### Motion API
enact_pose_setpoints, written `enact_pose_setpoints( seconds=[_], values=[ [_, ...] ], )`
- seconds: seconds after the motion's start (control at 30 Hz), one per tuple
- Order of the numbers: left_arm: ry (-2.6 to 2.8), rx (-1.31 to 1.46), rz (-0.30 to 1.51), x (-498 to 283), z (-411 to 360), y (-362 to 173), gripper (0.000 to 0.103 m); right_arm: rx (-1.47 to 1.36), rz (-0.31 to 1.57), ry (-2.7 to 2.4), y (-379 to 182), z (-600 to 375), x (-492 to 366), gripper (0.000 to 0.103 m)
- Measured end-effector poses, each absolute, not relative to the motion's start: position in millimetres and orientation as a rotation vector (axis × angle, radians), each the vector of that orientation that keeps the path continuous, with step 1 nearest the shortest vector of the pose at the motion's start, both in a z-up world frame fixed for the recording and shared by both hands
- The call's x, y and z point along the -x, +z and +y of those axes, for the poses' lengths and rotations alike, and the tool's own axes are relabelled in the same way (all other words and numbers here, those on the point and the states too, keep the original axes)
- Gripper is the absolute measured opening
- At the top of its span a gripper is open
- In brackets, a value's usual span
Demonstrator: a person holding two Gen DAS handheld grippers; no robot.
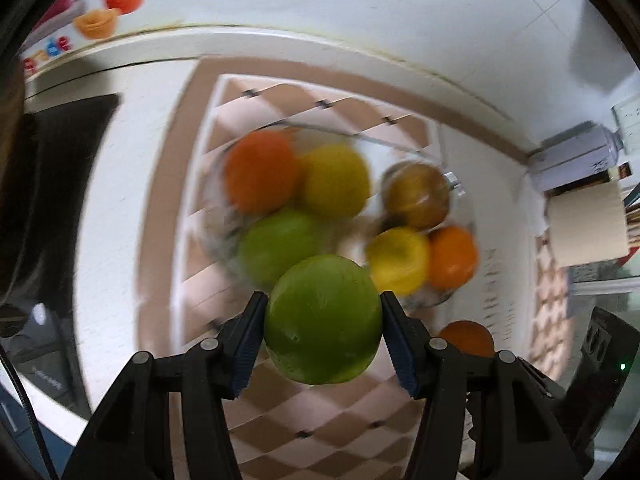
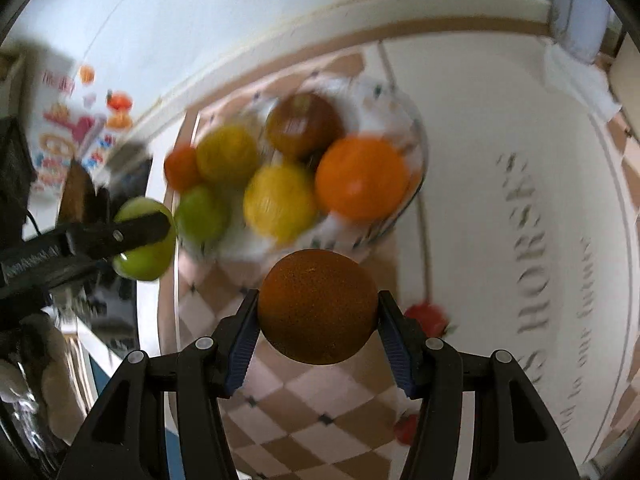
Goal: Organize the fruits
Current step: 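Carry both fruits onto the white plate and open both tools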
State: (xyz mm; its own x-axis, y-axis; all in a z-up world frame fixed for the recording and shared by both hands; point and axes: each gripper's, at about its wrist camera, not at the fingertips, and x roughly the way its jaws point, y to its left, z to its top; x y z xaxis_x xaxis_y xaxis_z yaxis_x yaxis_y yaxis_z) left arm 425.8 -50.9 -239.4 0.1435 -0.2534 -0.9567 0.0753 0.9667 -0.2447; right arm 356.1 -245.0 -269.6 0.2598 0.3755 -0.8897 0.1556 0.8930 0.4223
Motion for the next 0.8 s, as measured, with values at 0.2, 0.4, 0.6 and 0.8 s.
enact_pose_setpoints(
  seconds=[0.2, 0.4, 0.6, 0.8],
  values=[
    [-0.238, 0.108, 1.474, -460, -84, -259, 0.054, -0.536, 1.279, 0.11, -263, -293, -408, 0.06],
    [-0.205, 0.052, 1.502, -477, -93, -272, 0.054, -0.541, 1.319, 0.117, -279, -308, -463, 0.06],
    [-0.193, 0.025, 1.507, -474, -97, -277, 0.054, -0.533, 1.379, 0.138, -302, -300, -488, 0.06],
    [-0.162, 0.008, 1.522, -475, -98, -277, 0.054, -0.536, 1.399, 0.161, -308, -299, -490, 0.075]
  ],
)
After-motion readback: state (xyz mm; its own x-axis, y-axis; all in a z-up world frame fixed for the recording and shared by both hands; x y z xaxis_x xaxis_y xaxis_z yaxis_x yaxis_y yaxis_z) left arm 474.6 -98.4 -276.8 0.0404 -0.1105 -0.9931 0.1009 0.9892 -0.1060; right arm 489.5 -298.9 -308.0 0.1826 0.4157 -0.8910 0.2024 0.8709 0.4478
